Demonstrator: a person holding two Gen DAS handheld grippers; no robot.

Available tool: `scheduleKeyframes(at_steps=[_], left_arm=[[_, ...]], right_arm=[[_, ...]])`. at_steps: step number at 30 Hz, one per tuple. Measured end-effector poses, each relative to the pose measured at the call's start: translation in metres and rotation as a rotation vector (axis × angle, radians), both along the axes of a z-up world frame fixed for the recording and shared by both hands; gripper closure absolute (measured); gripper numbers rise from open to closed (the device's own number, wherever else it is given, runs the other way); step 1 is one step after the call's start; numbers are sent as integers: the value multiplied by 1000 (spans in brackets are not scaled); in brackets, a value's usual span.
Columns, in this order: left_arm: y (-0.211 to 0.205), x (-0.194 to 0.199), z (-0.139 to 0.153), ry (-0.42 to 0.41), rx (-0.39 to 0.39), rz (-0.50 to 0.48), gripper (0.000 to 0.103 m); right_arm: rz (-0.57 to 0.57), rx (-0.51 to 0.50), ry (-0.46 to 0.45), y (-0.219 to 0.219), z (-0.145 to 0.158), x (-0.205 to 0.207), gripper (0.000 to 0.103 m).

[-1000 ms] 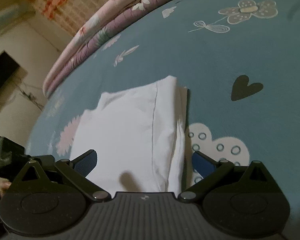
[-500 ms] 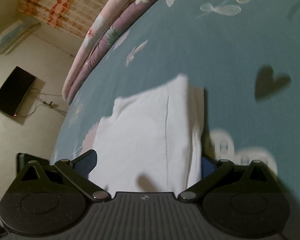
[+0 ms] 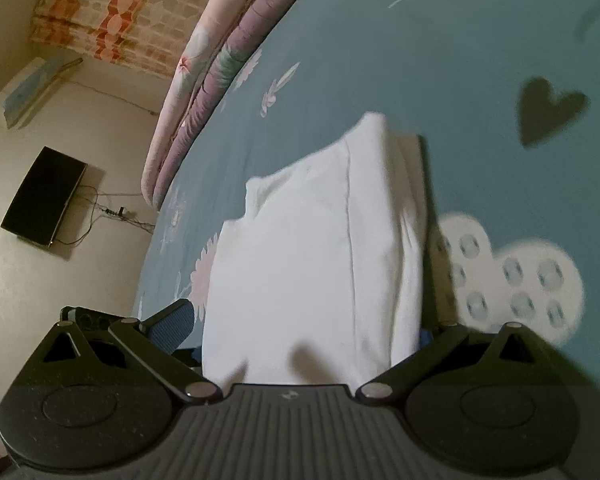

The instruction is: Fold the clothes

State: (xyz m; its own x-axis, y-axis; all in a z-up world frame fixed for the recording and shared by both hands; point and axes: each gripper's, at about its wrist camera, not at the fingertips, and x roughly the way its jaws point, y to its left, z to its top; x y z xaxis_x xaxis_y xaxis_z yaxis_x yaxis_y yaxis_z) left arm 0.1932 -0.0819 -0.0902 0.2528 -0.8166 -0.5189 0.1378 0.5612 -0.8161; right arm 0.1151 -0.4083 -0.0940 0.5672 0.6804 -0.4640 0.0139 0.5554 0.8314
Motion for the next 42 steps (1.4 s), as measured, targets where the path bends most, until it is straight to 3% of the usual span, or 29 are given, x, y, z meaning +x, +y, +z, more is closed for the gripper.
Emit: scheduleKeyframes(at_steps=[10, 18, 36, 42], left_arm=[[7, -8, -3, -40, -29, -7, 5], [-2, 6, -3, -14, -16, -3, 4], [-7, 0, -2, -43, 7, 9, 4], [-5, -8, -3, -1, 6, 21, 4]], right_arm=[[4, -70, -55, 15, 1, -15, 0], [0, -47, -54, 11, -3, -7, 0], [7, -73, -93, 15, -3, -12, 0], [13, -73, -103, 14, -3, -13, 0]])
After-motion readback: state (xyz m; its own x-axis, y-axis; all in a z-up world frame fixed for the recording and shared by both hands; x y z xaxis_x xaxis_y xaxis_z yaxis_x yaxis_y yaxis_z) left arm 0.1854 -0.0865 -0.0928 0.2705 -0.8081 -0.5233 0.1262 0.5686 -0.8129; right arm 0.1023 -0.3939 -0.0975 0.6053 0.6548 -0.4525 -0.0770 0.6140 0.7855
